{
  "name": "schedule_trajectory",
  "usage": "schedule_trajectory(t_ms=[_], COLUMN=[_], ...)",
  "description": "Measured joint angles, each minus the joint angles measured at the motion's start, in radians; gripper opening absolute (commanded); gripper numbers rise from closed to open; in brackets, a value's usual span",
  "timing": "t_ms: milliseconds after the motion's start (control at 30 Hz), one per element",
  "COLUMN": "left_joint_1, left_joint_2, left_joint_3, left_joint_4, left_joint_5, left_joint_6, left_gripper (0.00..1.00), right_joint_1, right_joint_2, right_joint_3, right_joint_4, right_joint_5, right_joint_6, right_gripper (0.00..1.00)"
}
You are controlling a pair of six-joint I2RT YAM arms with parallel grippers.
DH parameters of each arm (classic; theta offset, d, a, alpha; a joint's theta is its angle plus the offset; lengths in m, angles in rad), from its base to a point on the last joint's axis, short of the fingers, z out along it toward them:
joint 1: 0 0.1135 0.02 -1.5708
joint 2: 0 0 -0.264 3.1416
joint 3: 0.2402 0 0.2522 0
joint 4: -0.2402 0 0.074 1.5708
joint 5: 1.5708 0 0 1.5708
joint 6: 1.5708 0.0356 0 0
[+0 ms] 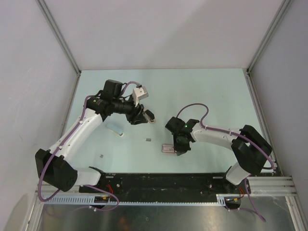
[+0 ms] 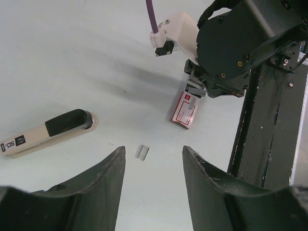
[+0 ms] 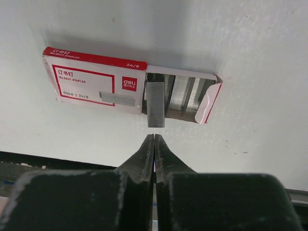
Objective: Unload the staples from the stapler
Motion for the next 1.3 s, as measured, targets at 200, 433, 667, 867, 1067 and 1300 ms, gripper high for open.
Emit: schedule_trajectory(t_ms=[200,433,667,867,1067,1300], left_joint_1=[0.0,0.0,0.0,0.0,0.0,0.0], left_joint_2=[0.0,0.0,0.0,0.0,0.0,-0.006], left_joint_3=[0.0,0.0,0.0,0.0,0.0,0.0], left_joint_4=[0.0,0.0,0.0,0.0,0.0,0.0], left_joint_5=[0.0,0.0,0.0,0.0,0.0,0.0], left_joint_6=[0.0,0.0,0.0,0.0,0.0,-0.001], left_gripper=[0.56,0.56,0.56,0.56,0.56,0.57], right_joint_1=[0.0,-0.014,-0.03,-0.053,-0.07,-0.043], right_joint_2=[0.0,0.0,0.0,0.001,0.001,-0.011], right_joint_3=[-0.011,-0.013,-0.013,-0.013,-0.013,-0.013], right_joint_4=[0.022,0.046,0.065,0.072,0.085,0.095], right_joint_5=[-0.002,-0.026,-0.037,-0.05,-0.063,-0.087], right_joint_6=[-0.007,-0.02,-0.033,-0.047,-0.063,-0.089], right_gripper=[0.0,0.0,0.0,0.0,0.08,0.15])
